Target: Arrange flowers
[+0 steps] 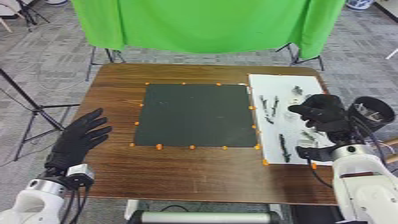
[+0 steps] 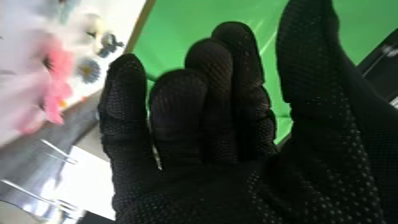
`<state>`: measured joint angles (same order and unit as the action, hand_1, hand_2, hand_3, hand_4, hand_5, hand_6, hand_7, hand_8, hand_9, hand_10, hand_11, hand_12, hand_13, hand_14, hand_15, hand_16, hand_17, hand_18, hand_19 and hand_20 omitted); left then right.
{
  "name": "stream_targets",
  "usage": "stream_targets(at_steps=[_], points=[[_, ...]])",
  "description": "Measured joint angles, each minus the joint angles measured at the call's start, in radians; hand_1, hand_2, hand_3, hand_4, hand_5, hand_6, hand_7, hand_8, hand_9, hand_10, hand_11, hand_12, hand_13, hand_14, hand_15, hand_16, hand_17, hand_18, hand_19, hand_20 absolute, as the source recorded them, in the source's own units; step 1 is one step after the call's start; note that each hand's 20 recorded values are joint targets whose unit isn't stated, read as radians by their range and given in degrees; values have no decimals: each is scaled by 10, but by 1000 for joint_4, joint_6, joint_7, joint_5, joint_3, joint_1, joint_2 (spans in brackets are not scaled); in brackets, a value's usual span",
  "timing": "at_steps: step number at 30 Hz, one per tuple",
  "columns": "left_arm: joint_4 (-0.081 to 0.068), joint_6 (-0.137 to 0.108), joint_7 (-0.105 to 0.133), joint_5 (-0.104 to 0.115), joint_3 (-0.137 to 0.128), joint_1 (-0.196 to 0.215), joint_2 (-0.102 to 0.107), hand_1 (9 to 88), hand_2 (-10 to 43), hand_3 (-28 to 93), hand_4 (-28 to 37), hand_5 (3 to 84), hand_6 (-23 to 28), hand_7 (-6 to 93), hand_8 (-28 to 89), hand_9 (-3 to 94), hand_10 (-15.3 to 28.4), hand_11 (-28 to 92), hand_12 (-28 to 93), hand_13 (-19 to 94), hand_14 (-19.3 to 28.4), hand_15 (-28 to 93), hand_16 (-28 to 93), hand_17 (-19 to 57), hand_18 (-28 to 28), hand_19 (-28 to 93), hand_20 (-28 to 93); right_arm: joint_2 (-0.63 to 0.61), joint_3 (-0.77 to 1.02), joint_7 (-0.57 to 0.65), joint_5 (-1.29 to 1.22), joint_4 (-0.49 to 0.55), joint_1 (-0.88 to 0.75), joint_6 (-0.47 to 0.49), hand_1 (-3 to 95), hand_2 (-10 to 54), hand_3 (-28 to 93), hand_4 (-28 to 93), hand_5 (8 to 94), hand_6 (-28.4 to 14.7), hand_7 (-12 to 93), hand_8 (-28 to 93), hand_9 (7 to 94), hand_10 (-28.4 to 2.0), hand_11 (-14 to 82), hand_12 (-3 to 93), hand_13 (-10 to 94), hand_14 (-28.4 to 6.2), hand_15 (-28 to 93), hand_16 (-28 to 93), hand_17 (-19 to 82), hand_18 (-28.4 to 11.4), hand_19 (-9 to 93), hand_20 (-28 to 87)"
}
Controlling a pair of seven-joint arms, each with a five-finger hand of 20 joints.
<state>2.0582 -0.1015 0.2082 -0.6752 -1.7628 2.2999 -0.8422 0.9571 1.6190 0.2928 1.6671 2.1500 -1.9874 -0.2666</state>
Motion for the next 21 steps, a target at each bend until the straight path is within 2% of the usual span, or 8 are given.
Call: stream_targets(at_steps=[2, 4, 8, 9, 12, 17, 21], points=[[0, 0, 0, 0, 0, 1, 1, 264, 17, 705, -260, 308, 42, 191, -109, 272, 130, 224, 133, 233, 172, 345, -22, -92, 229, 461, 62, -10, 2, -1, 63, 9, -9, 5, 385, -95, 810, -278, 632, -24, 427, -85, 676, -140, 402, 256, 630, -118, 760, 300, 414, -197, 819, 305], [1, -1, 0, 0, -2, 4, 1, 263, 17, 705, -260, 308, 43, 191, -109, 272, 130, 223, 134, 233, 172, 344, -22, -92, 229, 460, 62, -21, 8, -3, 125, 15, -19, 15, 384, -95, 808, -277, 665, -18, 362, -58, 695, -136, 370, 220, 647, -113, 752, 294, 425, -194, 834, 274], [4, -2, 3, 1, -8, 16, 3, 263, 17, 706, -260, 308, 42, 191, -109, 272, 130, 224, 133, 233, 172, 345, -22, -92, 230, 460, 62, -35, 25, -3, 191, 21, -27, 76, 356, -91, 809, -279, 677, -9, 309, -74, 717, -128, 308, 207, 656, -108, 753, 295, 430, -194, 850, 264], [5, -4, 3, 1, -9, 19, 3, 264, 17, 706, -260, 308, 42, 192, -109, 272, 130, 224, 133, 233, 172, 345, -22, -92, 230, 460, 62, -37, 30, -2, 196, 23, -27, 98, 340, -88, 816, -280, 670, -6, 299, -132, 712, -127, 298, 215, 657, -108, 753, 300, 430, -194, 854, 260], [7, -7, 4, 1, -11, 25, 4, 264, 17, 706, -260, 308, 42, 192, -109, 272, 130, 224, 133, 233, 172, 346, -22, -92, 229, 460, 62, -38, 44, 17, 217, 34, -27, 168, 319, -86, 817, -282, 647, -12, 303, -166, 694, -127, 312, 236, 648, -109, 763, 312, 422, -197, 865, 265], [7, -9, 4, 1, -12, 27, 5, 264, 17, 706, -261, 308, 42, 192, -110, 272, 130, 224, 134, 233, 172, 347, -22, -92, 229, 460, 62, -40, 68, 120, 320, 69, -26, 349, 265, -95, 795, -283, 642, -16, 325, -168, 660, -128, 428, 291, 641, -109, 794, 322, 414, -202, 884, 291], [8, -9, 4, 1, -14, 27, 5, 264, 17, 706, -260, 308, 42, 192, -110, 272, 131, 223, 133, 233, 172, 347, -22, -92, 229, 461, 63, -60, 54, 178, 408, 74, -25, 392, 218, -95, 768, -283, 646, -17, 333, -168, 654, -131, 471, 312, 639, -107, 805, 328, 413, -203, 892, 297]])
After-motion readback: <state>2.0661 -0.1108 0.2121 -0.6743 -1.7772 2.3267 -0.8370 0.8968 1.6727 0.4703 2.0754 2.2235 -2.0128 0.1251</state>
